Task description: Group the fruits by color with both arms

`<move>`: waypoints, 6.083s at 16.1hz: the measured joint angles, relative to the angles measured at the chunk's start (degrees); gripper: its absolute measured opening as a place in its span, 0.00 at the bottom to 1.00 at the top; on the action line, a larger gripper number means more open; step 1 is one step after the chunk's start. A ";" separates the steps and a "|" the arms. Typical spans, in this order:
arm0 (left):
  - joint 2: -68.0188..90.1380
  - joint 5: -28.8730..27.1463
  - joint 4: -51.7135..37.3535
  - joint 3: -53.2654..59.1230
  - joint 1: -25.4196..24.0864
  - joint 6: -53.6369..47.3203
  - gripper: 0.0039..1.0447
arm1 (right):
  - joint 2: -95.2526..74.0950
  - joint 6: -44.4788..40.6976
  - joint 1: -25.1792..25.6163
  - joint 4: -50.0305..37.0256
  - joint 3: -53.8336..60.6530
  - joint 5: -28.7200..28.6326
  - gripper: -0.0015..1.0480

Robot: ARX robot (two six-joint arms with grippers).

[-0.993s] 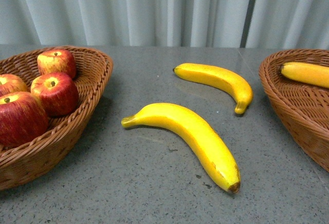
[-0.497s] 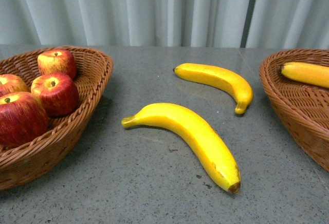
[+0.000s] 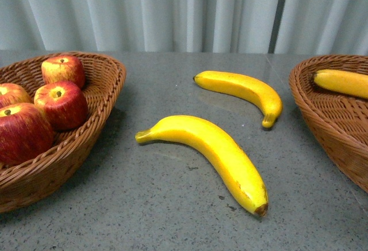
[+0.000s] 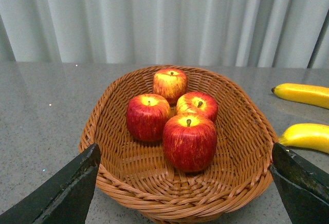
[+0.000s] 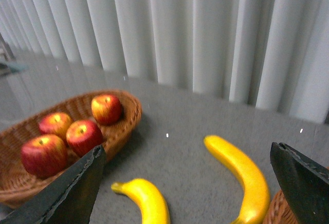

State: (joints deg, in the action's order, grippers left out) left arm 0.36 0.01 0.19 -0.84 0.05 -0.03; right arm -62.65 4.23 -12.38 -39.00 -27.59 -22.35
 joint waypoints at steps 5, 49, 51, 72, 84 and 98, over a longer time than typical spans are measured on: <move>0.00 0.00 0.02 0.00 0.00 0.00 0.94 | -28.76 -11.67 -12.90 26.36 -31.98 7.76 0.94; 0.00 -0.02 0.00 0.00 0.00 0.00 0.94 | -48.96 -17.53 -0.07 39.87 -54.27 4.61 0.94; 0.00 -0.02 0.00 0.00 0.00 0.00 0.94 | -53.62 -16.87 -2.25 41.11 -58.80 5.38 0.94; 0.00 -0.02 0.00 0.00 0.00 -0.02 0.94 | -69.42 -24.68 -1.79 56.94 -74.27 13.03 0.37; 0.00 -0.02 0.00 0.00 0.00 0.00 0.94 | -37.59 -20.81 26.40 42.66 -38.69 -7.04 0.32; 0.00 -0.02 0.00 0.00 0.00 0.00 0.94 | 1.68 -11.23 25.53 20.24 -9.07 -12.70 0.87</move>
State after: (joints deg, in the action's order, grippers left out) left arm 0.36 -0.01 0.19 -0.84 0.05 -0.03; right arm -60.97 -7.01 13.15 -18.76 -36.67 -35.05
